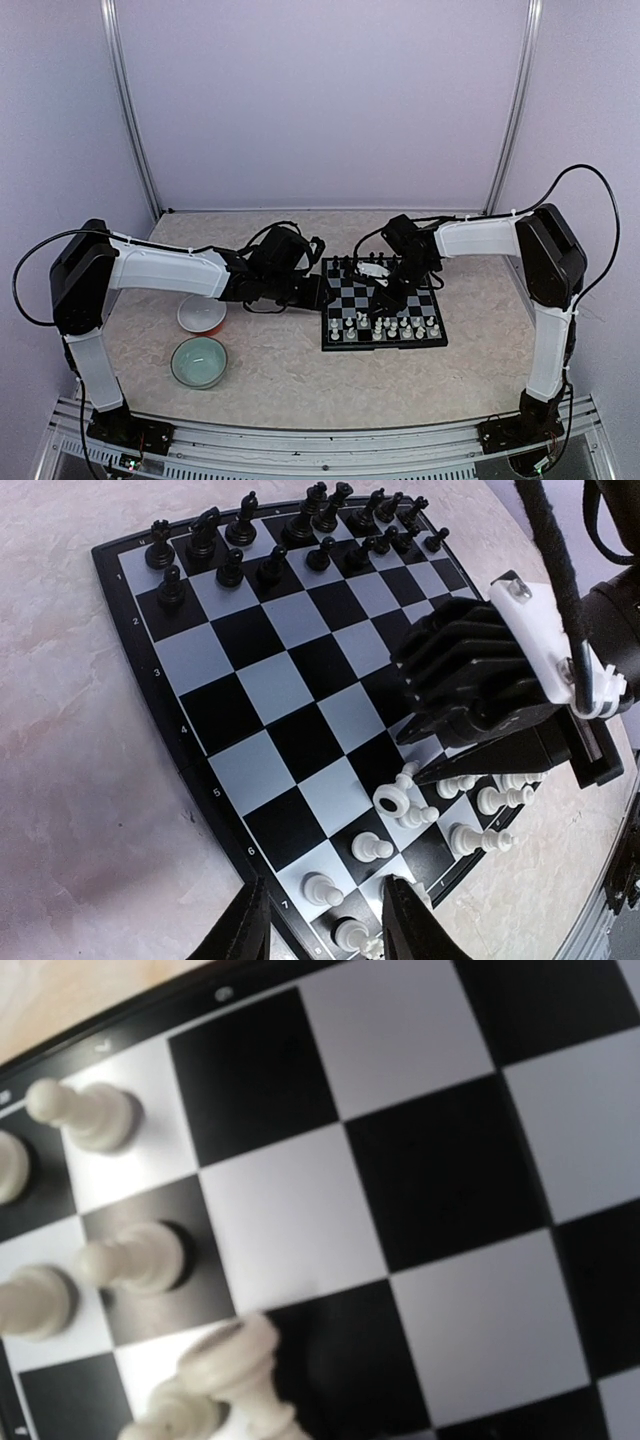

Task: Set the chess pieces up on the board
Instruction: Pick up the bishop from the chessboard.

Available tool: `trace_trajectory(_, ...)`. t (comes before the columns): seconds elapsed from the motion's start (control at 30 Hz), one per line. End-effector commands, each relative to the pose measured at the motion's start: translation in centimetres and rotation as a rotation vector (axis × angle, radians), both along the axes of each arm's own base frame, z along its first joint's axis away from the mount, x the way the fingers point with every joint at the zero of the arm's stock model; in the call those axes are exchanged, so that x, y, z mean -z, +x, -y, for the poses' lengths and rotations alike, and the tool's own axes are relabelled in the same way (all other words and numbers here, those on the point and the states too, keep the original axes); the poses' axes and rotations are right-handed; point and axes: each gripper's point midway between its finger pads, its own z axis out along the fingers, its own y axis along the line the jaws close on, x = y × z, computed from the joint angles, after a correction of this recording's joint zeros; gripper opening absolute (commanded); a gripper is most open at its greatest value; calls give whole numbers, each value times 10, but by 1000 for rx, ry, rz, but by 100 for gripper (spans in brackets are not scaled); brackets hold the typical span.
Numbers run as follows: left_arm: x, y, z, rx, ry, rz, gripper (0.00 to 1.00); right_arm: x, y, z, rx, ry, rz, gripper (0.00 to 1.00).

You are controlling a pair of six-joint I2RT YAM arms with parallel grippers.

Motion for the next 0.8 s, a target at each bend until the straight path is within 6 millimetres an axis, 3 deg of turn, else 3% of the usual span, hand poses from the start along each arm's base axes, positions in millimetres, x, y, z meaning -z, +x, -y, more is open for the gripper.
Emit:
trace_trajectory(0.0, -20, 2, -2, -9, -33, 40, 39, 5, -3, -1, -17, -19, -4, 21)
trace_trajectory(0.77, -19, 7, -6, -20, -32, 44, 39, 10, -15, -18, -194, 24, -6, 22)
